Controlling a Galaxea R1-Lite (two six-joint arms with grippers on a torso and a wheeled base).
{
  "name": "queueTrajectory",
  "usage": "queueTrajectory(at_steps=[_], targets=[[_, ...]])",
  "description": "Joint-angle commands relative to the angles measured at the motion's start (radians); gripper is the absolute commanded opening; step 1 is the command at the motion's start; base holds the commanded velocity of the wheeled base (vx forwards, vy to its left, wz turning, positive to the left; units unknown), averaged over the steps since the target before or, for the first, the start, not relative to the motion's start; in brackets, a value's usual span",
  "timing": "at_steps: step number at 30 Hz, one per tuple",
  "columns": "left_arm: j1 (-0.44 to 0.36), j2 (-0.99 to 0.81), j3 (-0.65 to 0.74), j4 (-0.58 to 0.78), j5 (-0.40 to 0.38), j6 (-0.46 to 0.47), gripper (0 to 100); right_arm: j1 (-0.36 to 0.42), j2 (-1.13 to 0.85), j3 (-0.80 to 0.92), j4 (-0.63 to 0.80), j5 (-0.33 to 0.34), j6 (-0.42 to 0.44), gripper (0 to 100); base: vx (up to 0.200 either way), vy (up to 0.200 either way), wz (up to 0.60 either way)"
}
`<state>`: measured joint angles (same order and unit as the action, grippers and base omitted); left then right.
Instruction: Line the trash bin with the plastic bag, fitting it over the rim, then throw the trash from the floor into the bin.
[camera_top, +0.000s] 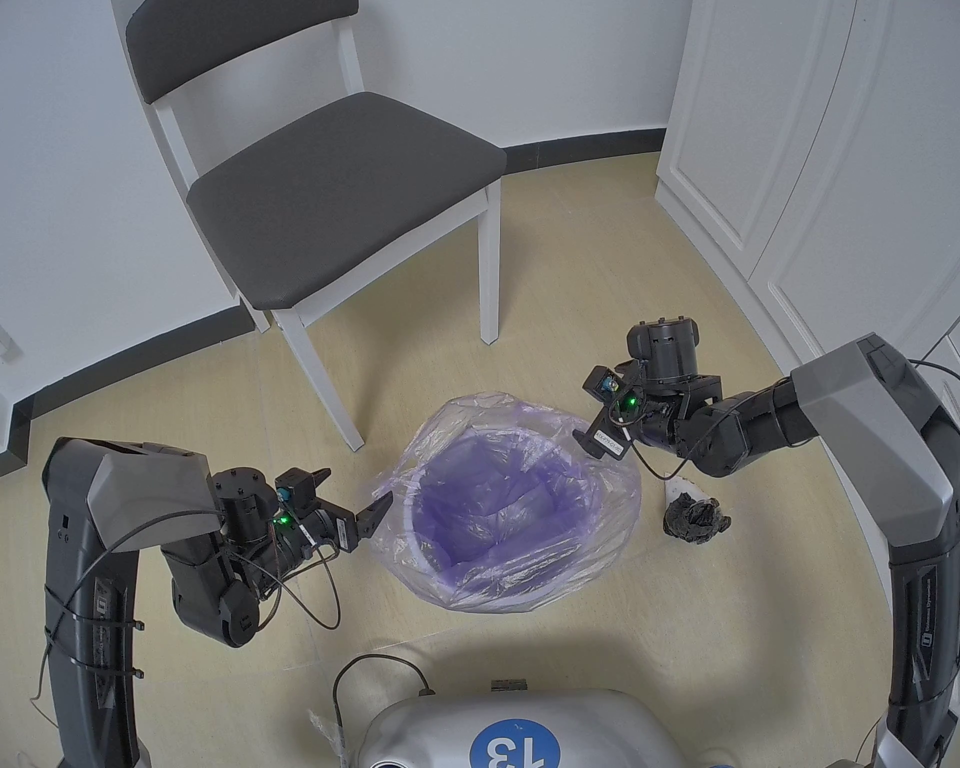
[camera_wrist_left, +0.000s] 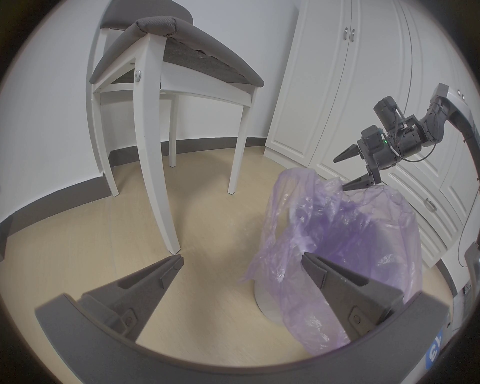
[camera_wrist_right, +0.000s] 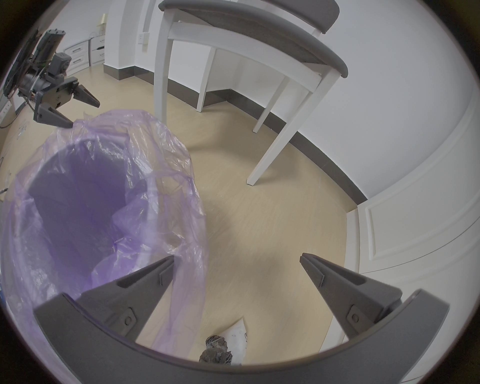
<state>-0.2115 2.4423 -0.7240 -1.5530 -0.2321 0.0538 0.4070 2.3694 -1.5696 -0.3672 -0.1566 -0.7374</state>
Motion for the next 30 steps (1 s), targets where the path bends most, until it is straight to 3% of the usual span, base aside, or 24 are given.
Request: queueTrajectory(at_steps=[1,30], targets=[[-0.008,0.034,-0.038,-0.018,0.033,-0.005,100,-0.014,0.028,-0.007,-0.001,0.002,0.001,100,0.000,0.000,0.00],[0.009,0.144,-0.081,-0.018,0.060,0.001,100,-0.039,0.119,-0.037,-0.009,0.002,0.003,100,0.000,0.000,0.00]])
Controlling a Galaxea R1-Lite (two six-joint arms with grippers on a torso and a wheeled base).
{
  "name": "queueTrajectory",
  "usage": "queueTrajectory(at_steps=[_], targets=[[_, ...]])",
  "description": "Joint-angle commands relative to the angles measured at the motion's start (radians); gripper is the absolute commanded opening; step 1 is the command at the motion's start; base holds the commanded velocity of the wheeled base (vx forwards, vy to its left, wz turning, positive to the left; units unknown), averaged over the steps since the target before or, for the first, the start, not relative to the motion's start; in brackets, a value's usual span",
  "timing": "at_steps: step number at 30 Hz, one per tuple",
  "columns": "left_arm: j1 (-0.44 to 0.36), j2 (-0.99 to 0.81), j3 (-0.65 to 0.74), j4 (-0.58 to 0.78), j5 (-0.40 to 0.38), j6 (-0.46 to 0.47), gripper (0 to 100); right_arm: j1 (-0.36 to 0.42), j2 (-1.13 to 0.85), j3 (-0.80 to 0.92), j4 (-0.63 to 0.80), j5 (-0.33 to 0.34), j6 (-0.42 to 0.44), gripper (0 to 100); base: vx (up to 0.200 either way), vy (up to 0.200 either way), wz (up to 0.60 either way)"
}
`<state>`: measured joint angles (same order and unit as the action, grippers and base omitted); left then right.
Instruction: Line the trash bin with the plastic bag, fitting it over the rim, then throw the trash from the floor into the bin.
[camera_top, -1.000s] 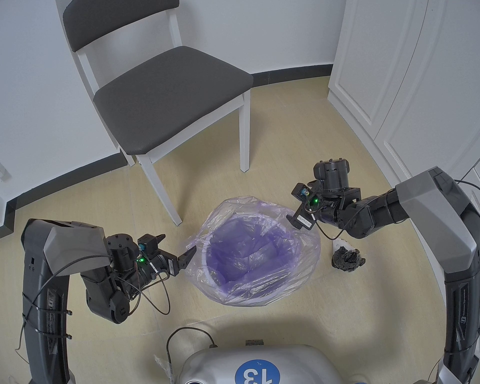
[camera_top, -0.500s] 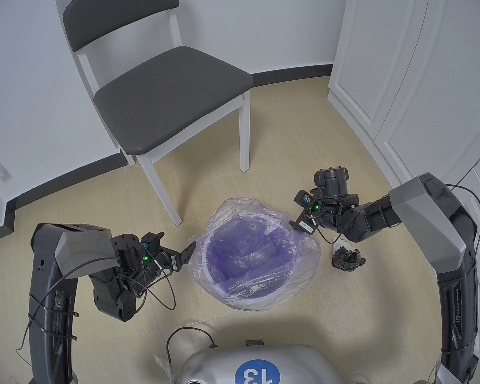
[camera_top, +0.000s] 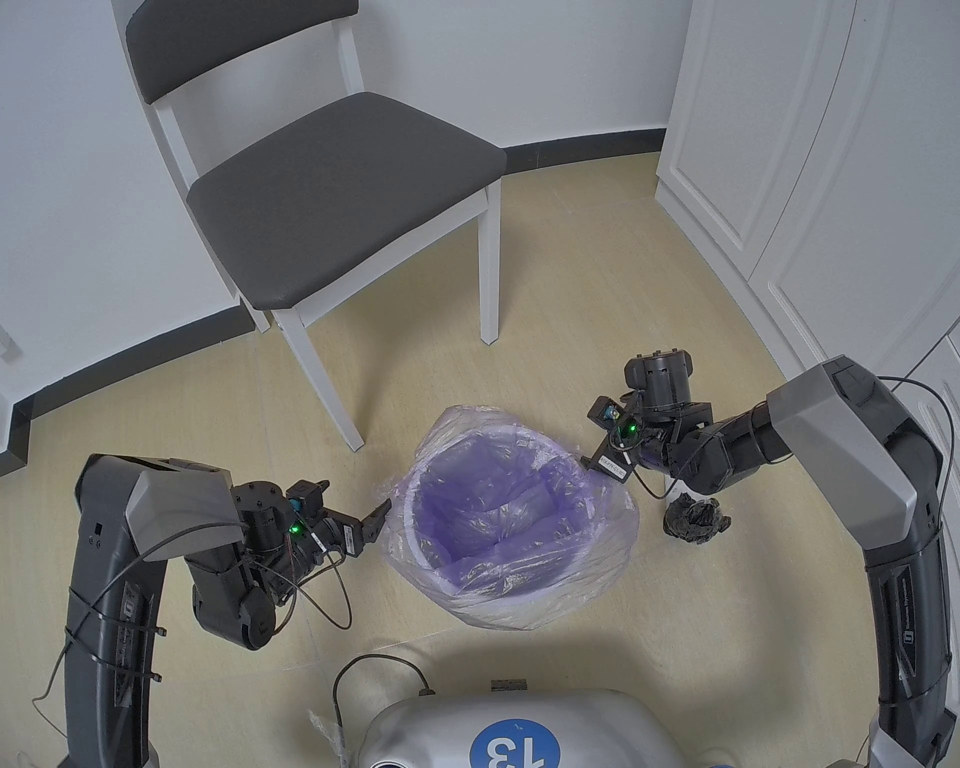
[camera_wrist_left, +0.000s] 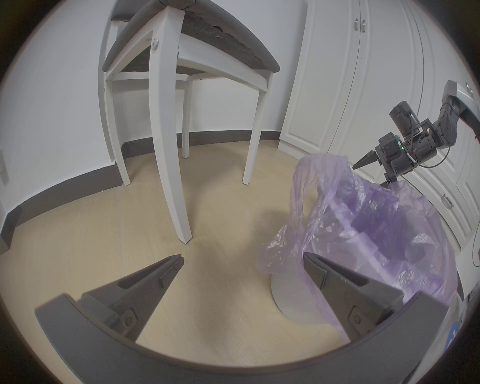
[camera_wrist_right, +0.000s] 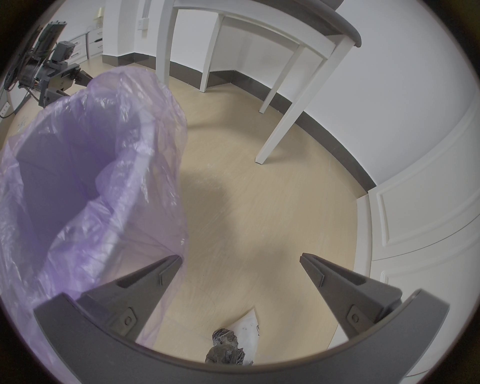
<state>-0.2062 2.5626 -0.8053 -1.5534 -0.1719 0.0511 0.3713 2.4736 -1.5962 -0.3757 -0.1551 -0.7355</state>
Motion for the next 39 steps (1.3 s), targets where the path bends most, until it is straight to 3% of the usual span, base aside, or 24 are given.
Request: queueTrajectory(at_steps=[1,10,28,35,39], targets=[[0.004,0.027,-0.002,-0.017,0.000,0.006,100,-0.006,0.014,-0.013,0.000,0.000,0.001,100,0.000,0.000,0.00],[0.017,-0.028,0.015,-0.017,-0.006,0.006,100,0.000,-0.035,0.016,-0.008,0.002,0.024,100,0.000,0.000,0.00],[-0.007,-0.174,0.167,-0.017,-0.046,0.010,100,0.057,-0.358,0.291,-0.008,-0.001,0.011,100,0.000,0.000,0.00],[-0.004,-0.170,0.258,-0.017,-0.159,0.124,100,0.107,-0.460,0.493,-0.008,0.002,-0.013,100,0.000,0.000,0.00],[0.007,-0.151,0.262,-0.017,-0.173,0.156,100,0.120,-0.469,0.594,-0.012,0.008,-0.036,100,0.000,0.000,0.00]])
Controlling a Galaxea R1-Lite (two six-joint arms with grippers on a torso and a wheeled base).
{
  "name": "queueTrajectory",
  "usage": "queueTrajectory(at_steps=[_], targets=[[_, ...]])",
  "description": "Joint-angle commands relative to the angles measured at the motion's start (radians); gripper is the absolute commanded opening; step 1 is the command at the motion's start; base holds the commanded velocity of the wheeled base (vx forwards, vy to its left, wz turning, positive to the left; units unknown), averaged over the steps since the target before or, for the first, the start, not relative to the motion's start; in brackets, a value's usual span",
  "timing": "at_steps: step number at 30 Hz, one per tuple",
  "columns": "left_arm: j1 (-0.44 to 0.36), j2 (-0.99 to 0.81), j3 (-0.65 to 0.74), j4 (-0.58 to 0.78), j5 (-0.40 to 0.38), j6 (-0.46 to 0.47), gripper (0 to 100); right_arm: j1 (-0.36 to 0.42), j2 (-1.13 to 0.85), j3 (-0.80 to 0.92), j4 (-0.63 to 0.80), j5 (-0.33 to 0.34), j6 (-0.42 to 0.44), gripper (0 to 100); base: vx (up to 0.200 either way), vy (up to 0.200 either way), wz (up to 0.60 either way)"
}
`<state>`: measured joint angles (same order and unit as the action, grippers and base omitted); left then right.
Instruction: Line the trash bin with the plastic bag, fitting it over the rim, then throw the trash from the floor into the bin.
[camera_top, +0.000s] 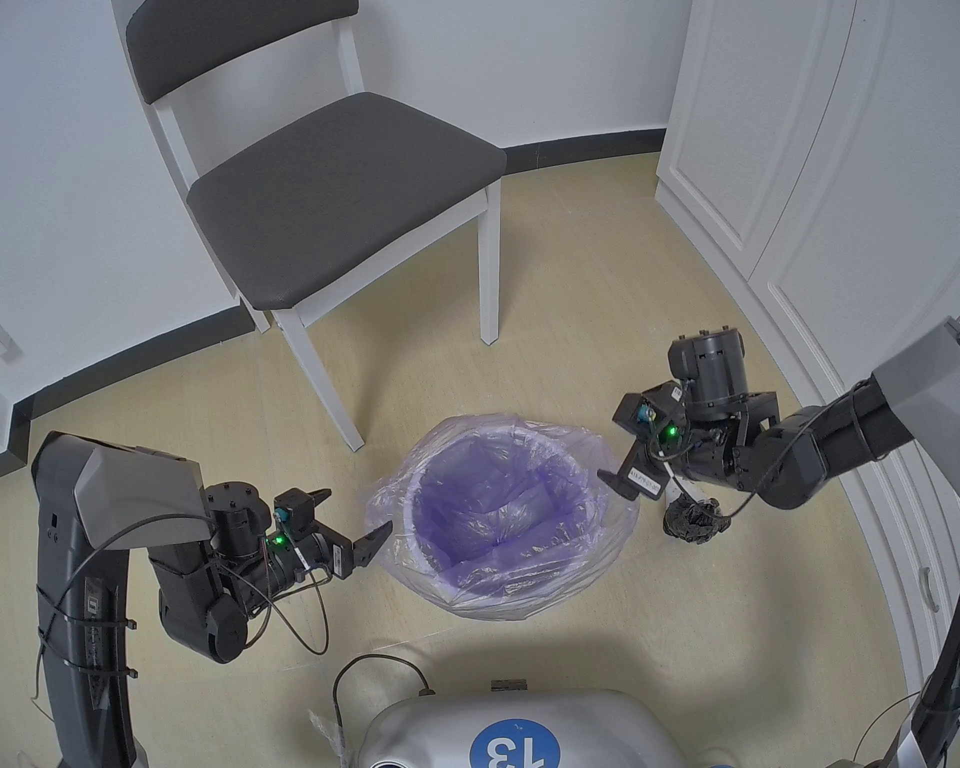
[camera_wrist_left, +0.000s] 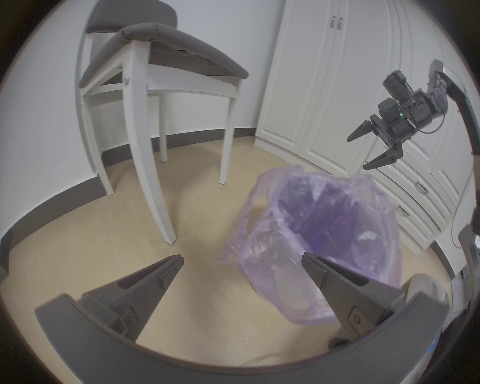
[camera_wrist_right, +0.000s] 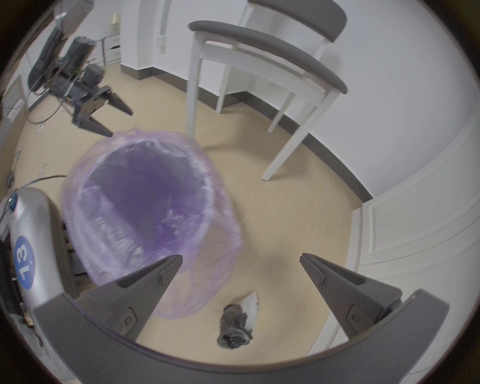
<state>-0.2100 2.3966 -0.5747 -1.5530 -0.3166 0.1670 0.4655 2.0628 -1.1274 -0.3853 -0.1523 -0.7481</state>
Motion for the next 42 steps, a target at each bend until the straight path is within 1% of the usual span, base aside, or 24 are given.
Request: queueTrajectory(at_steps=[1,4,15,18,19,20,22,26,29,31,35,39,42], targets=[[0.011,0.015,0.032,-0.018,-0.029,0.040,100,0.025,-0.058,0.126,-0.003,0.005,-0.024,100,0.000,0.000,0.00],[0.012,0.032,0.035,-0.018,-0.033,0.042,100,0.036,-0.052,0.169,-0.014,0.007,-0.025,100,0.000,0.000,0.00],[0.001,0.082,0.029,-0.018,-0.032,0.042,100,0.028,-0.029,0.222,-0.015,0.005,-0.022,100,0.000,0.000,0.00],[-0.002,0.092,0.026,-0.018,-0.032,0.042,100,0.027,0.010,0.216,-0.043,0.007,-0.020,100,0.000,0.000,0.00],[-0.003,0.096,0.024,-0.018,-0.032,0.042,100,0.027,0.042,0.212,-0.086,0.007,-0.019,100,0.000,0.000,0.00],[-0.003,0.096,0.024,-0.018,-0.032,0.042,100,0.027,0.045,0.212,-0.089,0.008,-0.019,100,0.000,0.000,0.00],[-0.003,0.098,0.024,-0.018,-0.033,0.042,100,0.025,0.085,0.206,-0.138,0.010,-0.019,100,0.000,0.000,0.00],[-0.003,0.098,0.024,-0.018,-0.035,0.042,100,0.024,0.123,0.196,-0.150,0.011,-0.017,100,0.000,0.000,0.00],[-0.003,0.102,0.024,-0.018,-0.035,0.042,100,0.018,0.149,0.192,-0.152,0.013,-0.016,100,0.000,0.000,0.00],[-0.005,0.110,0.026,-0.018,-0.035,0.042,100,-0.001,0.194,0.181,-0.173,0.016,-0.017,100,0.000,0.000,0.00],[-0.009,0.116,0.024,-0.018,-0.035,0.042,100,-0.027,0.246,0.176,-0.207,0.043,-0.020,100,0.000,0.000,0.00],[-0.011,0.131,0.015,-0.018,-0.033,0.042,100,-0.048,0.309,0.140,-0.247,0.053,-0.019,100,0.000,0.000,0.00],[-0.008,0.136,0.012,-0.018,-0.033,0.042,100,-0.051,0.315,0.143,-0.262,0.070,-0.020,100,0.000,0.000,0.00]])
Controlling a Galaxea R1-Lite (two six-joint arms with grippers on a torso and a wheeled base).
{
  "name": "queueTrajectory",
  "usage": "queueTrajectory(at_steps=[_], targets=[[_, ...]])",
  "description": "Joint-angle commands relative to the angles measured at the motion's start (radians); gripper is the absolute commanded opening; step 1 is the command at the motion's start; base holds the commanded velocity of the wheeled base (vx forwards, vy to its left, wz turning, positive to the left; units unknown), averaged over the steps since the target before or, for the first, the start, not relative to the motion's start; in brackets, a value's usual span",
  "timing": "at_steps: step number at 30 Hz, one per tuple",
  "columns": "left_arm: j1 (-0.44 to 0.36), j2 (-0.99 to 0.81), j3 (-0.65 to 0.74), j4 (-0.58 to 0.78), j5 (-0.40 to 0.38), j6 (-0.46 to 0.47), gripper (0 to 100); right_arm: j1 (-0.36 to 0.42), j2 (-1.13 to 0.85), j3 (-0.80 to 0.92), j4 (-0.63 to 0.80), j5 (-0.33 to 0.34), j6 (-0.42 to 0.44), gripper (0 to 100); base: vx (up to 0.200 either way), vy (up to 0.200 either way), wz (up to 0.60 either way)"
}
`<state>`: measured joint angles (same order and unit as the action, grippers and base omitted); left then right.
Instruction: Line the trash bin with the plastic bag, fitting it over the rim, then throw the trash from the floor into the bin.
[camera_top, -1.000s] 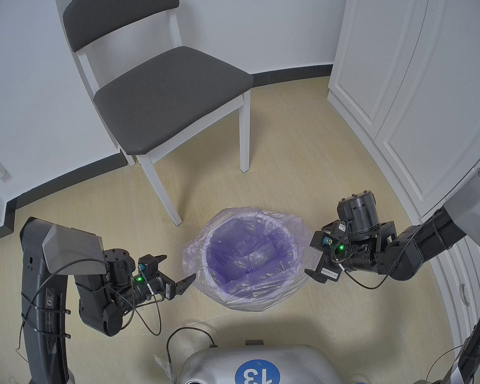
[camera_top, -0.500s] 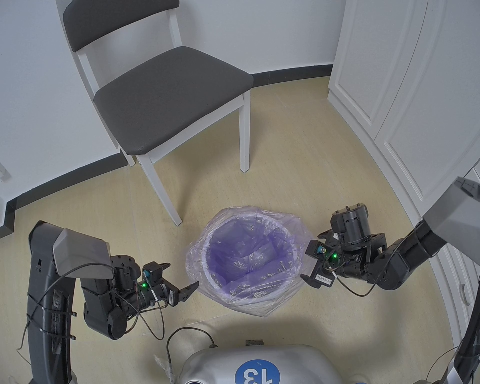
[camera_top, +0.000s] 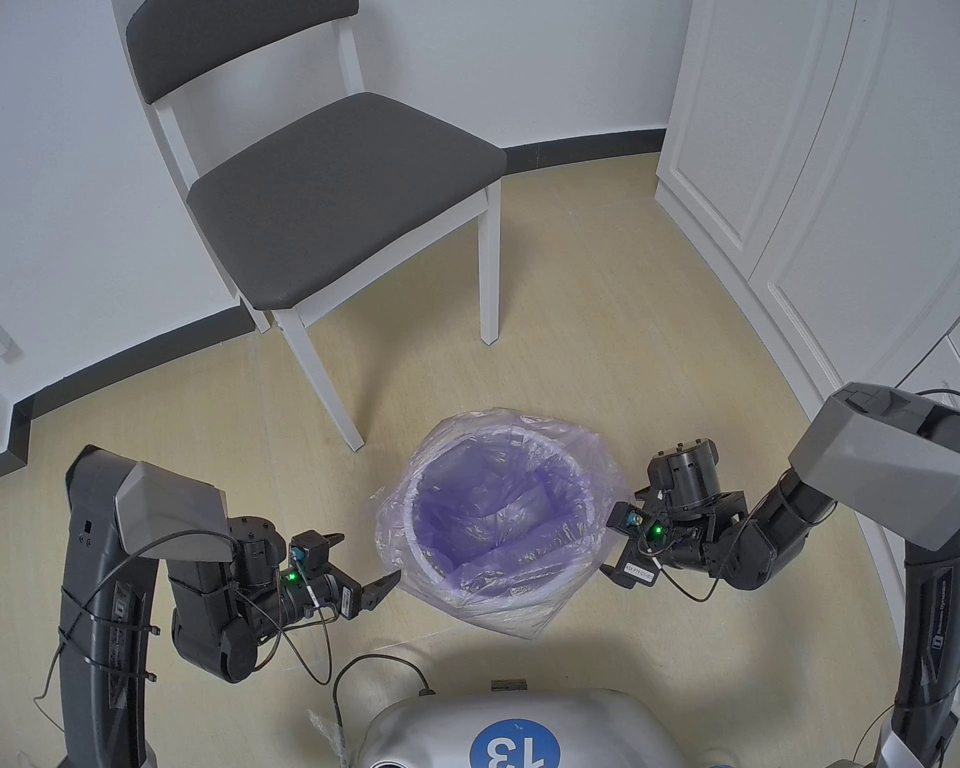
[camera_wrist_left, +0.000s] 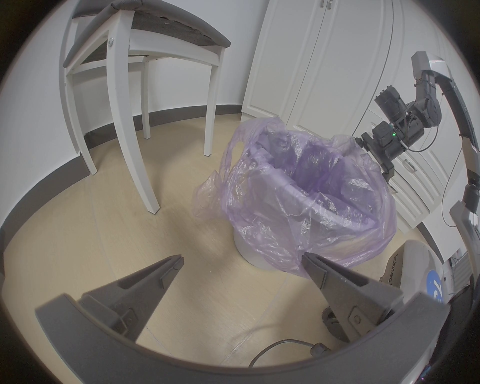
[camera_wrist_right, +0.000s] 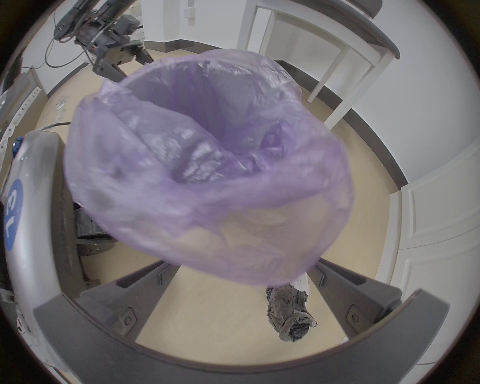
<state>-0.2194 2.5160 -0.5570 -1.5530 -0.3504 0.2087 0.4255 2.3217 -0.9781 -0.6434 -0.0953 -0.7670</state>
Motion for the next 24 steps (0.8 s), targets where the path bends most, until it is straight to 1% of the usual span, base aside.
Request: queueTrajectory(at_steps=[1,2,3,4,5,6,9,12,15,17,20,21,22,24], targets=[[0.006,0.009,-0.003,-0.018,-0.001,-0.002,100,-0.011,0.030,0.019,0.005,0.035,-0.006,100,0.000,0.000,0.00],[0.009,0.006,0.000,-0.018,-0.004,-0.002,100,-0.011,0.001,0.038,0.008,0.049,-0.012,100,0.000,0.000,0.00],[0.009,0.006,0.000,-0.018,-0.004,-0.002,100,-0.011,0.001,0.038,0.008,0.049,-0.012,100,0.000,0.000,0.00],[0.012,-0.006,0.005,-0.018,-0.022,-0.002,100,-0.011,-0.077,0.087,0.014,0.066,-0.040,100,0.000,0.000,0.00],[0.012,-0.006,0.005,-0.018,-0.022,-0.002,100,-0.011,-0.077,0.087,0.014,0.066,-0.040,100,0.000,0.000,0.00],[0.018,-0.025,0.008,-0.018,-0.045,-0.002,100,-0.011,-0.173,0.141,0.028,0.066,-0.067,100,0.000,0.000,0.00],[0.023,-0.043,0.016,-0.018,-0.048,-0.002,100,-0.011,-0.308,0.203,0.056,0.066,-0.071,100,0.000,0.000,0.00],[0.035,-0.054,0.022,-0.018,-0.051,-0.002,100,-0.004,-0.478,0.246,0.130,0.060,-0.072,100,0.000,0.000,0.00],[0.037,-0.060,0.022,-0.018,-0.051,0.000,100,0.002,-0.604,0.231,0.228,0.057,-0.069,100,0.000,0.000,0.00],[0.037,-0.060,0.023,-0.018,-0.051,0.000,100,0.002,-0.637,0.205,0.251,0.055,-0.066,100,0.000,0.000,0.00],[0.041,-0.068,0.025,-0.018,-0.051,0.000,100,0.001,-0.637,0.180,0.248,0.052,-0.060,100,0.000,0.000,0.00],[0.063,-0.088,0.029,-0.018,-0.056,0.000,100,-0.001,-0.614,0.159,0.240,0.046,-0.046,100,0.000,0.000,0.00],[0.072,-0.100,0.035,-0.018,-0.068,0.000,100,-0.001,-0.585,0.151,0.235,0.037,-0.035,100,0.000,0.000,0.00],[0.089,-0.128,0.054,-0.018,-0.121,0.000,100,0.001,-0.527,0.144,0.206,0.019,-0.015,100,0.000,0.000,0.00]])
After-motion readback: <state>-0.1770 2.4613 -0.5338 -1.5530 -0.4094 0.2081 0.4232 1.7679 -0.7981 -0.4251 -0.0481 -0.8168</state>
